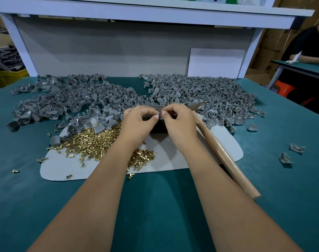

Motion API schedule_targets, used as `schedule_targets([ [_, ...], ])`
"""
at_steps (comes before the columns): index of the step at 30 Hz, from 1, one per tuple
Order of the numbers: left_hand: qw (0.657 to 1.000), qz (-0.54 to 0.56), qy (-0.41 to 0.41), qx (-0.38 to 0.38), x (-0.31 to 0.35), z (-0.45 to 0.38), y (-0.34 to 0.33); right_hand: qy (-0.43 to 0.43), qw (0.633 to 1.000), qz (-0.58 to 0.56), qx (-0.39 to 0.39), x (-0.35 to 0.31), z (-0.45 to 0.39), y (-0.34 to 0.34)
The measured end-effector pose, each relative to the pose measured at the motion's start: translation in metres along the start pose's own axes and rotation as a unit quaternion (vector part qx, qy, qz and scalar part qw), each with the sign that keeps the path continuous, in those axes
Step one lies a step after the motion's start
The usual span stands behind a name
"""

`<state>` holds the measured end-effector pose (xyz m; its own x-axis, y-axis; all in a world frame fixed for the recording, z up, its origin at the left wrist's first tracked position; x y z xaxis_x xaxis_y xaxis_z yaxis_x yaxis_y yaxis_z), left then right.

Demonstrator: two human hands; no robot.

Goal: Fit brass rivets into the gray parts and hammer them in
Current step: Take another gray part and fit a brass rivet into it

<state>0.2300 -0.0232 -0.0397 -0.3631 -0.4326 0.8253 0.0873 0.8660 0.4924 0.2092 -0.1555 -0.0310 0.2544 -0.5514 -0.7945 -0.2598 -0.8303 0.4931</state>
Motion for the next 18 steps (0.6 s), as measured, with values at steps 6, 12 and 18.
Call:
schedule_targets([
  [6, 1.0, -0.01, -0.003, -0.003, 0.0, -0.001, 0.0, 0.003, 1.0, 0.008, -0.001, -0.001, 0.0, 0.0],
  [12, 1.0, -0.019, -0.012, -0.004, 0.0, -0.001, 0.0, 0.009, 0.999, 0.041, -0.007, -0.003, -0.001, 0.002],
  [18, 1.0, -0.008, -0.012, 0.001, -0.001, -0.002, 0.001, -0.041, 0.992, 0.119, -0.016, -0.012, -0.005, 0.006],
])
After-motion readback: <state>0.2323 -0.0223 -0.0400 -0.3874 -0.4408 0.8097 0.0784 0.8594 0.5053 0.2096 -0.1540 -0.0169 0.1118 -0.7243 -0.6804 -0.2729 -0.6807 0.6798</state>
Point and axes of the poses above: each hand's wrist, its own z-axis away from the middle knuckle, its own y-axis out of the back of the hand, x = y × z, the point moved 3 cm from there along -z, towards the middle knuckle, and after that the axes turned 11 degrees about -x, right-handed, at the moved point
